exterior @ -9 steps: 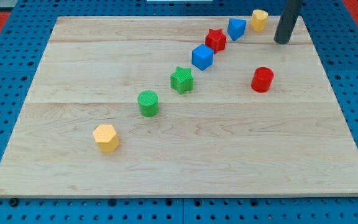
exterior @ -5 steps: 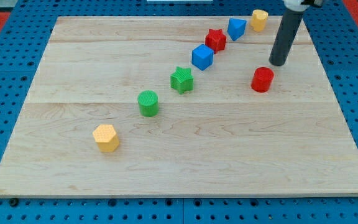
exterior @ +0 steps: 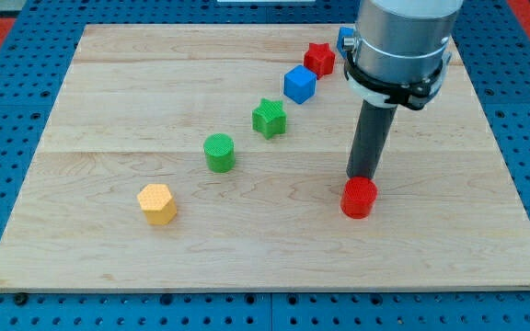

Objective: Move the red circle towards the bottom left

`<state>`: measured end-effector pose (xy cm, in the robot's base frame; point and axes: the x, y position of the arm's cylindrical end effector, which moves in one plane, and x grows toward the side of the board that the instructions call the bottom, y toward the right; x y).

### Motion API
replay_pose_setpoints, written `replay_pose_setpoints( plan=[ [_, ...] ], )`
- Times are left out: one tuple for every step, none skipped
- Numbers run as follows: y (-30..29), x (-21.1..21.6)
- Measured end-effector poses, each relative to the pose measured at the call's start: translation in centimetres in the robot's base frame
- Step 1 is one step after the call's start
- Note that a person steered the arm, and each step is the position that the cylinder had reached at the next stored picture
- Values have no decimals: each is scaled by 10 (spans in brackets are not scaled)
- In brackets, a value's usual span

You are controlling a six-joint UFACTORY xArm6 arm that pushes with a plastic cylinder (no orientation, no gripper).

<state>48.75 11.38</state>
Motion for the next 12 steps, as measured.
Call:
replay_pose_setpoints(
  plan=[
    [24,9],
    [-4,23],
    [-61,23],
    [-74,40],
    [-74,54],
    [-73,74],
    [-71,94],
    [-72,112],
    [-109,114],
    [-149,114],
    [-192,114],
    [-211,114]
  ],
)
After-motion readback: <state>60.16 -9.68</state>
